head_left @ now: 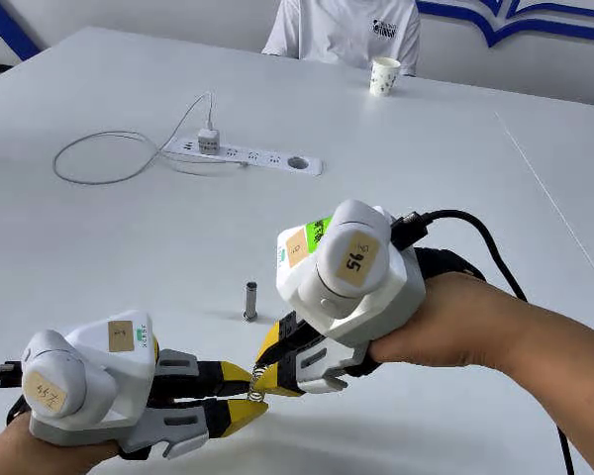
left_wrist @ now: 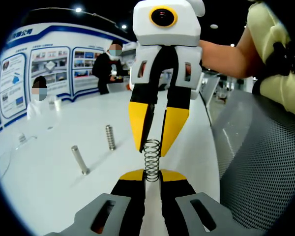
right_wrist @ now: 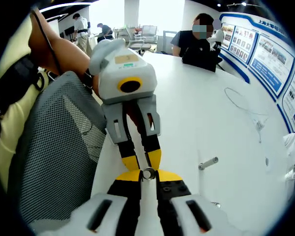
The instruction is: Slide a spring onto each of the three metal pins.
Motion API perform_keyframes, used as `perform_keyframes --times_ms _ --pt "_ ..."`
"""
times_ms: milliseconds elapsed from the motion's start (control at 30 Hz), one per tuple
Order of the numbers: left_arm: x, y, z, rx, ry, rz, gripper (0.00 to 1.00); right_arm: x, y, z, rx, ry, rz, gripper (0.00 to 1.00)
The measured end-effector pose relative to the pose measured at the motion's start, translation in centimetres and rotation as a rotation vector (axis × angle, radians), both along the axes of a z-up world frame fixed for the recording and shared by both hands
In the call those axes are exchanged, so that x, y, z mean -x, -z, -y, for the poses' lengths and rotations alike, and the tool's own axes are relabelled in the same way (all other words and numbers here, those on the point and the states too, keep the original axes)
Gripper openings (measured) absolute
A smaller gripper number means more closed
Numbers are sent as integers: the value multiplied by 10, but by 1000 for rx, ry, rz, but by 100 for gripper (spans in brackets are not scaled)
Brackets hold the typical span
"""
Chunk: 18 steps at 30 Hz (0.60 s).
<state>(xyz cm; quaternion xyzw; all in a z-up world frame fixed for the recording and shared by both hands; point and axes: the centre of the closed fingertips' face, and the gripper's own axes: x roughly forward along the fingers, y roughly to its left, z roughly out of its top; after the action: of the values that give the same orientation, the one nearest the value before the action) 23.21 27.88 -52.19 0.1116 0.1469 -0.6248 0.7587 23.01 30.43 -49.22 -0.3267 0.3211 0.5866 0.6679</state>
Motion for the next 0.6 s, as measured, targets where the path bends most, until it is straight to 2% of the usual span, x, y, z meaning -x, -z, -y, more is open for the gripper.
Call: perform_keyframes --times_ms 600 --pt "-5 1 0 0 -19 5 11 -5 3 2 23 12 -1 12"
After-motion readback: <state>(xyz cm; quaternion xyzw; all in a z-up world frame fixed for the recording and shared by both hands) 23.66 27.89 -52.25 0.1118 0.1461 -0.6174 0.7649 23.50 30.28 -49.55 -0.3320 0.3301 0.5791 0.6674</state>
